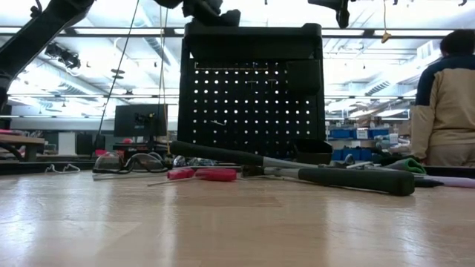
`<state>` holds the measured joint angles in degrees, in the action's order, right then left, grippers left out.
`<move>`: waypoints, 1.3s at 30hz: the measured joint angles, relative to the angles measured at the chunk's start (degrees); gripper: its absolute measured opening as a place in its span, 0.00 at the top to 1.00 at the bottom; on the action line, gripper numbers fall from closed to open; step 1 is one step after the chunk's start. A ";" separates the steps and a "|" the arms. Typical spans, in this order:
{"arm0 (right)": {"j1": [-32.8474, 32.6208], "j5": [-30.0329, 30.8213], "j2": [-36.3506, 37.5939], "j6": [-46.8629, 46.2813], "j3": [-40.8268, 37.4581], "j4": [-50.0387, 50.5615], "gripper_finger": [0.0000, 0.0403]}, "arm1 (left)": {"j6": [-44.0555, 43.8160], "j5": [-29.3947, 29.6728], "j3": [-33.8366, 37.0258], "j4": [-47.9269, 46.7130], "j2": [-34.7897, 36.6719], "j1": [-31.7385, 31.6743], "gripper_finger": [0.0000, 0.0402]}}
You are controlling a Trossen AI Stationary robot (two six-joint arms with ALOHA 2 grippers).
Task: Hang tools onto peg board
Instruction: Remove the clamp from the top of the peg board
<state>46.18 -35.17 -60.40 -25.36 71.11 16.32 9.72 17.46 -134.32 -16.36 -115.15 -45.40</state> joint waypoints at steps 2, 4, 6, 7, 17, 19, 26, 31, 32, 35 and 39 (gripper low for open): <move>0.12 0.05 -0.03 0.02 0.00 -0.01 0.71 | 2.30 5.58 0.00 1.88 -0.17 0.32 0.60; 0.15 0.06 -0.03 0.02 0.00 -0.30 0.71 | 4.73 11.28 -0.02 4.96 -0.58 0.66 0.60; 0.15 0.06 -0.03 -0.11 0.00 -0.48 0.71 | 8.01 14.93 -0.04 8.38 -1.36 1.23 0.60; 0.15 0.06 -0.03 -0.11 0.00 -0.59 0.71 | 10.09 15.85 -0.04 9.62 -1.76 1.48 0.60; 0.08 -0.53 -0.03 -2.18 0.00 -0.53 0.71 | 30.83 26.29 -0.07 17.14 -4.66 4.19 0.60; 0.01 -0.73 0.05 -2.51 0.00 -0.52 0.71 | 33.03 27.06 -0.07 18.58 -5.35 4.18 0.60; -0.17 -2.39 0.06 -3.19 0.00 -0.47 0.71 | 38.36 26.15 -0.35 18.50 -6.38 4.30 0.60; -0.36 -3.55 0.20 -3.23 0.01 -0.38 0.71 | 37.83 26.16 -0.83 17.08 -6.51 5.97 0.60; -0.36 -3.66 0.21 -3.23 0.02 -0.38 0.71 | 37.87 26.18 -0.80 16.69 -6.34 6.68 0.60; -0.36 -3.68 0.24 -3.15 0.02 -0.37 0.71 | 37.56 25.91 -0.76 11.36 -5.22 8.65 0.61; -0.29 -3.67 0.24 -2.68 0.04 -0.94 0.71 | 37.08 27.00 -0.76 5.87 -3.84 10.69 0.64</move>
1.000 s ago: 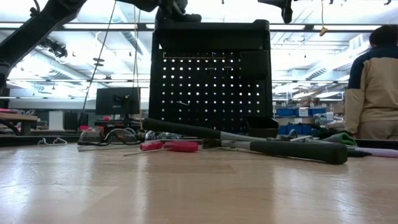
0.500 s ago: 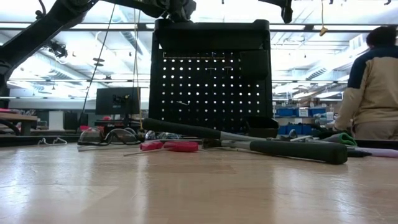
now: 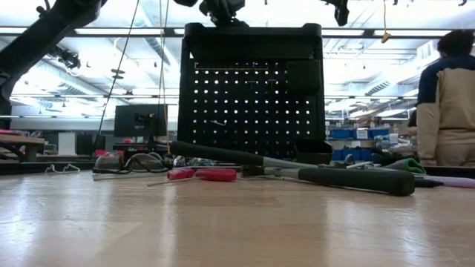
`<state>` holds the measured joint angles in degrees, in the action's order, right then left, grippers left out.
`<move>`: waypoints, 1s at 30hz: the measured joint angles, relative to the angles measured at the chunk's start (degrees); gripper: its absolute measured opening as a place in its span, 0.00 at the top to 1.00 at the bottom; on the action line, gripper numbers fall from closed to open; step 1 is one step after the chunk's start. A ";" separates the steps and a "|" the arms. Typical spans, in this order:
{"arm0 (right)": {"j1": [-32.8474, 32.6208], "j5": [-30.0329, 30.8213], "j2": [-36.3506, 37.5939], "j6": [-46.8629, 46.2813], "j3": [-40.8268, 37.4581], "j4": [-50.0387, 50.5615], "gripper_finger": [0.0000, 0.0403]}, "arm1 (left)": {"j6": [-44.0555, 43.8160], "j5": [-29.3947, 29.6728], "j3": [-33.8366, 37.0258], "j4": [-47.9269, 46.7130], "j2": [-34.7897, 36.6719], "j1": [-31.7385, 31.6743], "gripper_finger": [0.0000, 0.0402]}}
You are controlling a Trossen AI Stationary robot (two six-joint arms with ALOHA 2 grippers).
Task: Hang tools onto peg board
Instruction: Remove the clamp from the top of the peg board
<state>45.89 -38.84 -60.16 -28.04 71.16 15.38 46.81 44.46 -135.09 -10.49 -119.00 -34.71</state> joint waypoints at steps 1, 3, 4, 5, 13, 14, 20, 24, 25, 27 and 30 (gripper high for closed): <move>0.00 -0.01 0.00 0.32 0.00 0.10 0.71 | -0.58 0.92 0.04 0.10 0.15 0.20 0.65; 0.00 -0.01 0.00 0.79 0.00 0.09 0.71 | -0.81 2.56 0.18 1.63 0.18 0.72 0.67; 0.00 -0.01 -0.02 0.95 0.00 0.13 0.71 | -1.30 2.92 0.27 3.16 0.27 0.94 0.67; 0.00 -0.01 -0.02 1.08 0.00 0.09 0.71 | -1.95 3.03 0.31 4.67 0.35 1.22 0.68; 0.00 1.08 -0.09 3.83 0.00 0.33 0.71 | -5.07 5.60 0.16 15.89 1.41 3.06 0.69; 0.00 1.10 -0.09 3.86 0.00 0.31 0.71 | -5.07 6.31 0.27 16.69 1.35 3.08 0.69; 0.02 1.17 -0.09 4.10 0.00 0.15 0.71 | -5.17 13.24 0.31 17.82 0.86 1.43 0.69; 0.02 1.34 -0.11 3.46 0.00 0.09 0.71 | -5.22 14.23 0.31 18.45 0.87 -0.76 0.69; 0.02 1.34 -0.11 2.93 0.00 0.07 0.71 | -5.22 14.74 0.29 18.57 0.66 -1.29 0.69; 0.00 1.34 -0.11 2.23 0.00 0.02 0.71 | -5.24 15.78 0.38 18.30 0.33 -2.63 0.69; -0.37 1.35 -0.13 1.02 0.00 -0.88 0.71 | -5.20 15.96 0.59 17.68 -0.62 -4.38 0.69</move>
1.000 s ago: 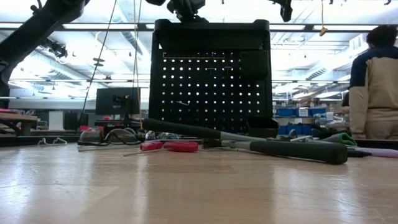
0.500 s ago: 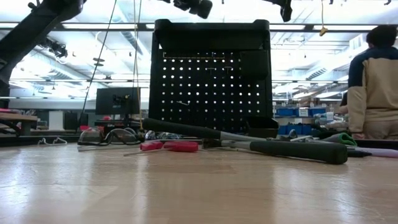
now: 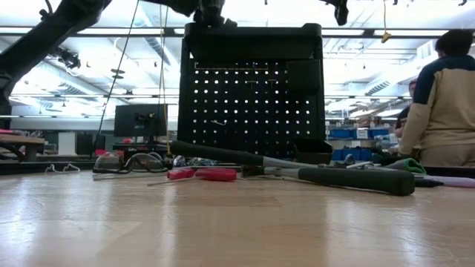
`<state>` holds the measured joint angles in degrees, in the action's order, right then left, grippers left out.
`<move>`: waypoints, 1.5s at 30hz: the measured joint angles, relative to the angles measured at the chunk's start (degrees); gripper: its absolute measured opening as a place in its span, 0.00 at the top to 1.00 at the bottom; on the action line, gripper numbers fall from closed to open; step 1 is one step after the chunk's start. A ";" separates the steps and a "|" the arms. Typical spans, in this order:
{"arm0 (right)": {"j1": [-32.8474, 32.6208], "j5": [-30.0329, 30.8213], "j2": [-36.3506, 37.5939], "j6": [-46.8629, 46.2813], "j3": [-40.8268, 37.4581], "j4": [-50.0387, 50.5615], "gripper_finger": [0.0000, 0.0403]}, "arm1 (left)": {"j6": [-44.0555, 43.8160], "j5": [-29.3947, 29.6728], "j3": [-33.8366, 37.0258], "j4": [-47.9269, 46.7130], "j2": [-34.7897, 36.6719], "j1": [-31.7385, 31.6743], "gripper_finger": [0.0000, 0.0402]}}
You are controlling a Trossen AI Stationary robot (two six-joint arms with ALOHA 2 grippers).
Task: Hang tools onto peg board
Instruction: Remove the clamp from the top of the peg board
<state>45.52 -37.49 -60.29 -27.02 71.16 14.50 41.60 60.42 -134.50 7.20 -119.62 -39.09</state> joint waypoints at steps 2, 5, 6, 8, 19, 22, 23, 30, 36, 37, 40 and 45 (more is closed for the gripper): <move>-0.54 -0.01 -0.04 -0.07 0.00 -0.01 0.71 | 0.04 -0.33 0.03 -1.74 -0.56 -0.75 0.69; -1.36 0.06 -0.11 -0.05 0.00 0.01 0.71 | 0.11 -1.53 0.00 -6.66 -0.99 -1.57 0.69; -1.70 0.42 -0.10 -0.04 0.00 -0.01 0.71 | 0.10 -2.32 -0.02 -8.42 -1.19 -1.73 0.69; -2.21 1.95 -0.09 0.26 0.00 0.09 0.71 | -0.17 -4.46 -0.11 -10.96 -1.40 -1.92 0.69; -0.33 6.70 -11.25 13.89 16.63 7.03 0.71 | 0.51 -23.24 -0.19 -12.26 -1.63 -0.39 0.69; -0.11 7.25 -16.42 18.03 24.17 11.18 0.71 | -0.13 -25.51 -0.17 -12.07 -1.73 0.05 0.69; 0.07 7.30 -18.09 19.09 26.64 12.60 0.71 | -0.52 -25.75 -0.17 -12.07 -1.74 0.15 0.69; 0.09 6.70 -28.46 27.15 42.31 21.95 0.70 | -10.62 -26.86 -0.24 -11.49 -2.05 0.55 0.70; 0.02 7.26 -35.11 35.50 51.44 31.64 0.70 | -14.51 -27.58 -0.35 -9.14 -2.05 0.82 0.73; -0.10 8.35 -35.75 36.99 52.35 32.77 0.69 | -14.65 -28.08 -0.41 -8.42 -2.05 0.85 0.74; -0.16 10.96 -36.86 38.57 54.31 34.40 0.64 | -14.88 -29.93 -0.56 -6.21 -1.94 1.14 0.75; 0.04 15.32 -36.88 38.69 56.61 34.40 0.52 | -14.89 -32.10 -0.70 -4.47 -1.54 1.83 0.75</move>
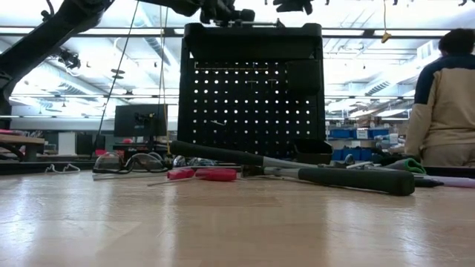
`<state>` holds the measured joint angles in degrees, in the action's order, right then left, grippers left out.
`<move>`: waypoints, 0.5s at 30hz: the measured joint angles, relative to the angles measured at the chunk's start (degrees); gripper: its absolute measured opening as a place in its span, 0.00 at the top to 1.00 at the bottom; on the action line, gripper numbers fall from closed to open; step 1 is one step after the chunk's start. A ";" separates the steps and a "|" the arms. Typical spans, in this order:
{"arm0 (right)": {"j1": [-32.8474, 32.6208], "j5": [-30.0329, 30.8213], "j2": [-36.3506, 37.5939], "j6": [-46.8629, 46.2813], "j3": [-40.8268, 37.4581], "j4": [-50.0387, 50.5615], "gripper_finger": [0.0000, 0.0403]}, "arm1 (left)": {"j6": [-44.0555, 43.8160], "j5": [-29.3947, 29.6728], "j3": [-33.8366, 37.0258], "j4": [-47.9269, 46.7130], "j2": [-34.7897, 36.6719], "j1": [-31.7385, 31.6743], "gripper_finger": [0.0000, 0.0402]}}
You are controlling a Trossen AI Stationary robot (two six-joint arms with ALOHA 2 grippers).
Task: Hang tools onto peg board
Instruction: Remove the clamp from the top of the peg board
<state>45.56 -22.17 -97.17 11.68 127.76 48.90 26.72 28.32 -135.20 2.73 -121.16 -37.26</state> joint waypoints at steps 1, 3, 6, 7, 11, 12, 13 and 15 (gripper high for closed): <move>0.00 2.36 0.00 0.55 0.40 0.21 0.49 | 0.00 -0.51 -0.02 -0.25 0.06 0.19 0.75; -0.16 6.44 0.00 2.70 0.89 1.12 0.43 | 0.09 -0.73 0.00 -0.76 0.08 0.57 0.75; -1.13 9.94 0.00 7.32 0.90 1.66 0.35 | 1.29 -1.80 0.24 -2.70 -0.23 1.30 0.76; -1.63 11.18 0.00 8.97 0.90 1.89 0.33 | 1.48 -2.27 0.38 -3.43 -0.45 1.48 0.76; -3.27 15.14 -0.13 14.63 0.77 1.83 0.28 | 1.62 -2.65 0.48 -6.17 -0.59 1.95 0.75; -3.45 15.88 -0.13 15.93 0.41 1.80 0.28 | 1.62 -2.52 0.42 -6.37 -0.41 1.99 0.76; -3.58 17.05 -0.13 17.01 -0.04 1.82 0.28 | 1.58 -2.40 0.36 -6.35 -0.36 2.01 0.76; -3.63 19.56 -0.24 17.99 -0.88 1.79 0.29 | 1.55 -2.34 0.35 -6.31 -0.33 2.20 0.76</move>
<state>41.93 -2.62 -97.41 29.66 126.89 50.69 28.27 25.98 -134.85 -3.58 -121.49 -35.06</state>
